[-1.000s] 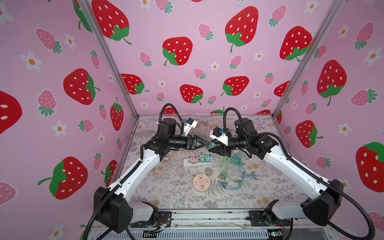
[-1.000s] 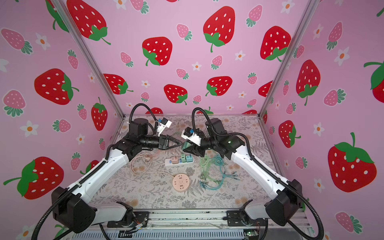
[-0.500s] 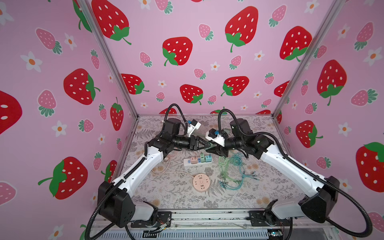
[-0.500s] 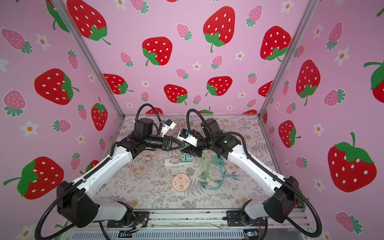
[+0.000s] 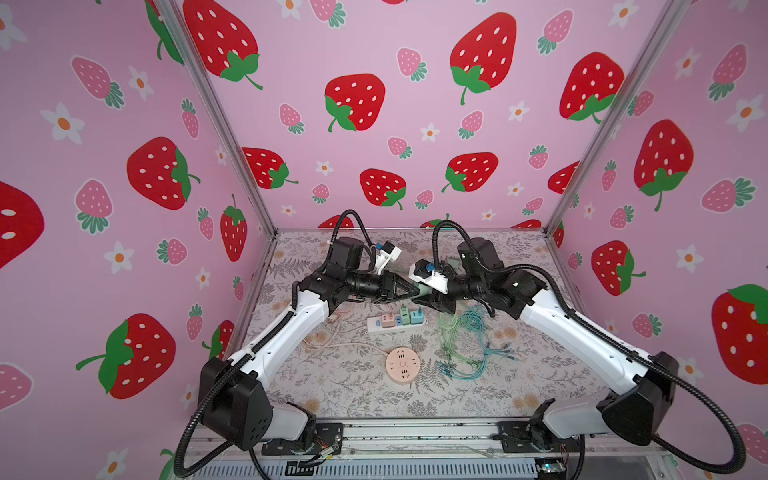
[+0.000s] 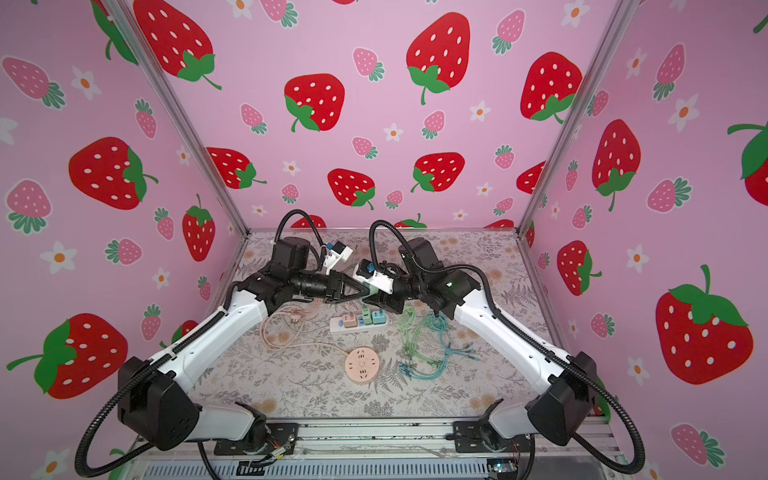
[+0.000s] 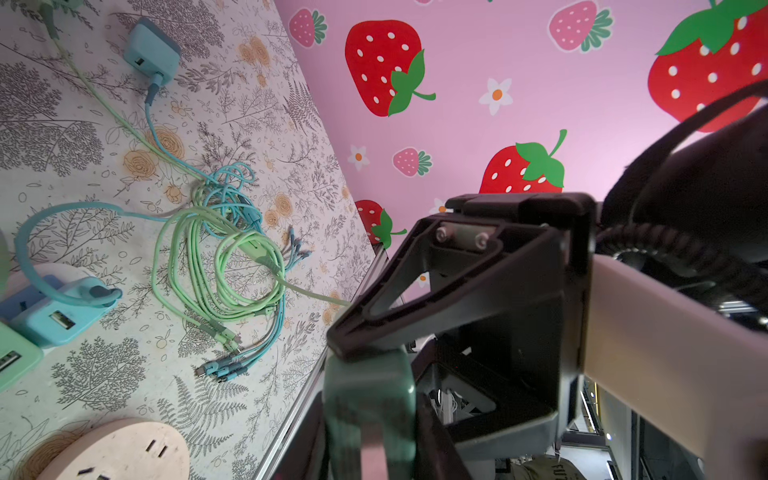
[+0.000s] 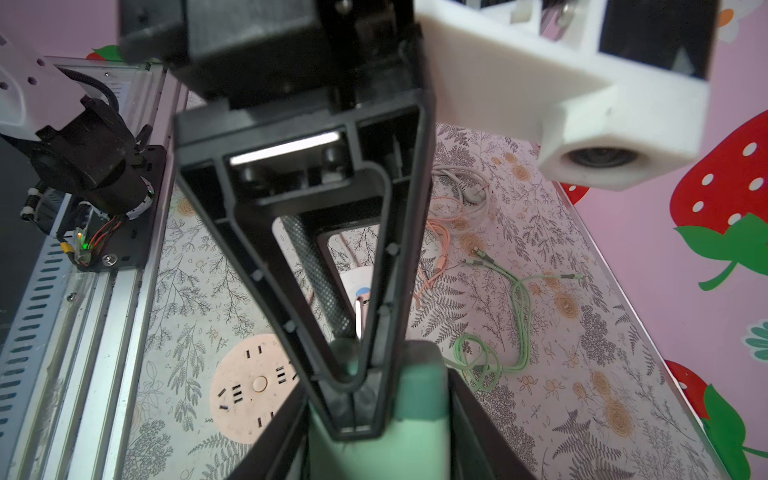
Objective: Insert the plug
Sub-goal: 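Close the left gripper on the mint charger while the right gripper holds it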
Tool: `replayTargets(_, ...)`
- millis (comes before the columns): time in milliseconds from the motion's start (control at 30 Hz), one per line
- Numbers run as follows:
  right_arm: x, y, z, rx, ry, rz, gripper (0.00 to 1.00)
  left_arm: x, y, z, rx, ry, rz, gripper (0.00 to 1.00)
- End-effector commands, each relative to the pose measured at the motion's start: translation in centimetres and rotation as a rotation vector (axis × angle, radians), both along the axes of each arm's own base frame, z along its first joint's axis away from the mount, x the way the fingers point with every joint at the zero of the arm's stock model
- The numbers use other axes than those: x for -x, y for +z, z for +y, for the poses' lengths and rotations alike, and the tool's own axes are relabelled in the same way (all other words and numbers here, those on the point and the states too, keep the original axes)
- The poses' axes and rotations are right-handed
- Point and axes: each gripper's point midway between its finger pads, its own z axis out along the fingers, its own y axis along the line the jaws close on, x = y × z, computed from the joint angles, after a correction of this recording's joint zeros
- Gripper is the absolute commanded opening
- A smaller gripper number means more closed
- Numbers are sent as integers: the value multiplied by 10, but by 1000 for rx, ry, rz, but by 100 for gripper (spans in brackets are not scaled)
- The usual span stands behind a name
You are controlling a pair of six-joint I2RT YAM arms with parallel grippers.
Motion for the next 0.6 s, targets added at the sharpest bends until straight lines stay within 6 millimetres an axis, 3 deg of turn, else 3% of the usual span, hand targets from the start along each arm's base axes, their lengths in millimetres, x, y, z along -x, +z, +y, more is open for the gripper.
replayTargets(0,11,20,-12,-80,-33,15,64,-7,21,-1,20,-1,-123,7)
replayTargets(67,9,32,-22,-138,-85,20,71,-13,22,2,17,24,-148,0)
replayTargets(233,6,61,-45,-296,-176,117,76,-24,29,6,40,68,-214,0)
replayTargets(467,35,61,-42,-498,-52,405,72,-24,62,10,175,125,-416,0)
replayTargets(567,36,61,-41,-581,-39,481,69,-17,72,14,220,137,-482,0)
